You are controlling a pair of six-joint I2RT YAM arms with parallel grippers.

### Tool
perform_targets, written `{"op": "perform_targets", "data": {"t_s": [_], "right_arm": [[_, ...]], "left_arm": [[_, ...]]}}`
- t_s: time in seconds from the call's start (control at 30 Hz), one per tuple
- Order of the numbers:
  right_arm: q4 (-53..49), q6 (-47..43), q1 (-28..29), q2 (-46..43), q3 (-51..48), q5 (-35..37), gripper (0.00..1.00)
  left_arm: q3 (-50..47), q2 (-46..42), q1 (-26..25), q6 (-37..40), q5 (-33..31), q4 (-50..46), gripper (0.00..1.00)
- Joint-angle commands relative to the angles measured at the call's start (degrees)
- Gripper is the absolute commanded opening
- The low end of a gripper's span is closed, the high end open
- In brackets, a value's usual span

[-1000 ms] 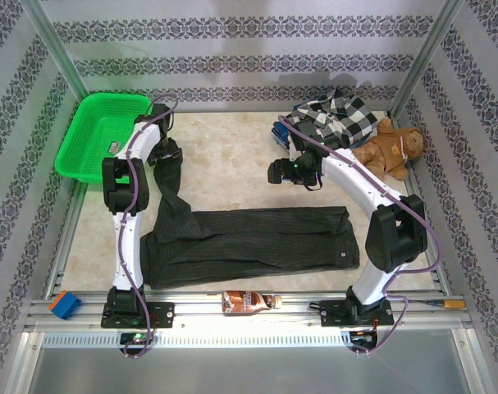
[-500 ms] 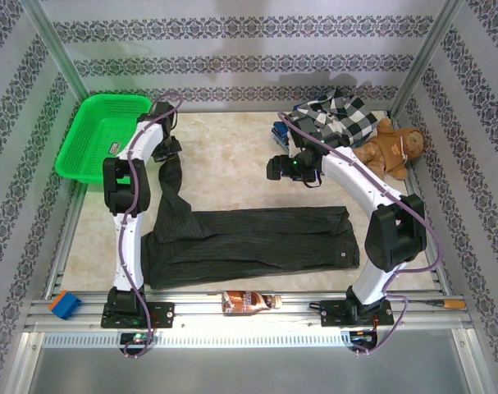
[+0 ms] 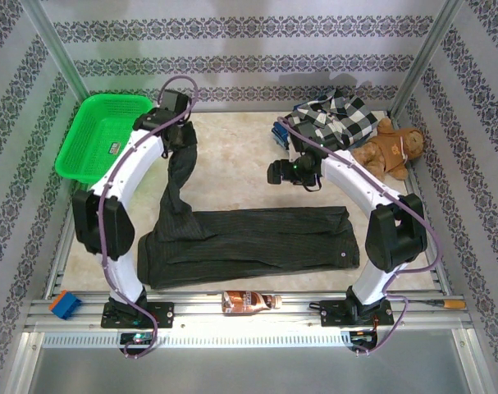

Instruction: Fold and stack the long sleeve shirts

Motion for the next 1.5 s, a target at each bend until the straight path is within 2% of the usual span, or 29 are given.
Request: {"op": "perform_targets", "data": {"t_s": [0.0,0.13,0.3,0.37,0.53,0.67,0.8,0.93,1.0,1.1,1.23,1.33,1.47], "right_arm": [[0.0,-1.1,-0.9,-4.9,-3.8,1.5,0.83],[0.7,1.3,-1.9,-10.9,-10.0,2.6,0.83],[3.4,6.3,-1.2,-18.0,-17.0,2.7,0.84],[5.8,8.1,0.6,-19.8,-18.6,0.3,0.84],[21.3,9.8,11.5,-21.4,-24.5,-4.6,0.85],[30.7,8.1,19.9,-15.8,-22.9,-5.3,0.85],[30.0,7.4,25.4,-5.4,-15.1,-8.2,0.83],[31.4,9.2,29.0,0.5,-12.6,-9.8,0.81],[32.1,10.3,29.4,2.0,-12.7,-11.4,0.79],[30.7,10.8,29.7,1.2,-13.6,-8.1,0.79],[31.1,10.9,28.8,0.1,-15.7,-7.9,0.80],[27.9,12.0,28.3,3.0,-12.5,-8.1,0.80],[30.6,16.9,26.9,6.4,-9.3,-10.7,0.76]], "left_arm": [[-6.4,-6.1,-2.3,-1.7,0.4,6.5,0.10],[-14.9,-16.0,-5.4,-5.5,0.3,11.1,0.10],[-28.3,-32.1,-5.8,-16.7,0.4,18.4,0.10],[-32.5,-39.1,-5.8,-21.0,-1.5,20.4,0.11],[-33.2,-49.0,-5.8,-27.8,-12.6,13.4,0.11],[-31.7,-49.6,-5.6,-28.7,-17.1,7.3,0.11],[-33.9,-50.1,-5.5,-31.6,-19.1,5.7,0.11],[-34.1,-51.0,-5.6,-34.6,-19.1,2.6,0.11],[-35.4,-52.5,-5.7,-35.3,-17.7,2.8,0.11],[-35.8,-53.3,-6.7,-35.1,-16.1,1.6,0.10],[-35.8,-54.1,-8.6,-34.2,-15.9,0.6,0.10],[-35.3,-55.1,-10.1,-31.8,-15.0,2.0,0.10],[-33.5,-56.6,-12.1,-30.0,-15.0,0.4,0.10]]}}
